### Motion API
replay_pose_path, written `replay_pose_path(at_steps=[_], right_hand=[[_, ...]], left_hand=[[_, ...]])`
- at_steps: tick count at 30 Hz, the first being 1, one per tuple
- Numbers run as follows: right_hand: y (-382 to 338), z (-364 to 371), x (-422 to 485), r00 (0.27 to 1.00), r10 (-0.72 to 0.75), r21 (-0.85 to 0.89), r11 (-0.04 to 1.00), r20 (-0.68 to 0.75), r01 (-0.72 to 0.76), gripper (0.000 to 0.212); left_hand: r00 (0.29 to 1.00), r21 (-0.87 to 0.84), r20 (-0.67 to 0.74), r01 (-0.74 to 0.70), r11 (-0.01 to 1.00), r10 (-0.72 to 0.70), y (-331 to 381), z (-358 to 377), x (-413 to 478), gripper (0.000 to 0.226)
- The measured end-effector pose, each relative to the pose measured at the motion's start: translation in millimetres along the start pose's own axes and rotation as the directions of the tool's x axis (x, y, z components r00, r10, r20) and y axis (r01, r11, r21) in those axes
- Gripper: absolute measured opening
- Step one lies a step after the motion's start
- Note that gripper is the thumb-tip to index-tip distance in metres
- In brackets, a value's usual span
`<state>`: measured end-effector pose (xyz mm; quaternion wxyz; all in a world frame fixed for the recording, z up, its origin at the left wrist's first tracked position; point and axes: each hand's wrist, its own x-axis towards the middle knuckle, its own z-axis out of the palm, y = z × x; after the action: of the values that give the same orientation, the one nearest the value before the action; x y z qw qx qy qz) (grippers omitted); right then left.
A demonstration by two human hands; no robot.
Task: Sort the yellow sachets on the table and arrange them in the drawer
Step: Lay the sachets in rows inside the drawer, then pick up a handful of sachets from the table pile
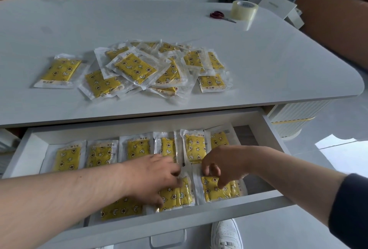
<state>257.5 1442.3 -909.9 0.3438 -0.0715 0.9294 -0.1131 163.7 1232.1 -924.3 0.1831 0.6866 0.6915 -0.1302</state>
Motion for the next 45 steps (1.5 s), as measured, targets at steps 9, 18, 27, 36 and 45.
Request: replay_pose_path(at_steps=[9, 18, 27, 36, 45], right_hand=[[3, 7, 8, 0.999, 0.006, -0.002, 1.000, 0.032, -0.006, 0.045], [-1, 9, 9, 1.000, 0.027, -0.046, 0.999, 0.015, -0.026, 0.047], [-10, -14, -11, 0.988, 0.107, 0.137, 0.986, -0.114, -0.091, 0.026], [-58, -99, -73, 0.864, 0.223, 0.431, 0.902, -0.452, -0.008, 0.012], [-95, -129, -76, 0.618, 0.367, 0.616, 0.748, -0.695, 0.248, 0.010]], left_hand=[[1.000, -0.041, -0.009, -0.011, 0.999, 0.011, -1, 7, 0, 0.065], [0.999, -0.022, -0.032, -0.015, 1.000, 0.015, -1, 8, -1, 0.063], [0.980, -0.166, -0.123, 0.134, 0.977, -0.155, 2, -34, -19, 0.054], [0.766, -0.476, -0.449, 0.231, 0.849, -0.460, -3, -105, -66, 0.039], [0.389, -0.842, -0.378, 0.234, 0.487, -0.840, -30, -103, -130, 0.006]])
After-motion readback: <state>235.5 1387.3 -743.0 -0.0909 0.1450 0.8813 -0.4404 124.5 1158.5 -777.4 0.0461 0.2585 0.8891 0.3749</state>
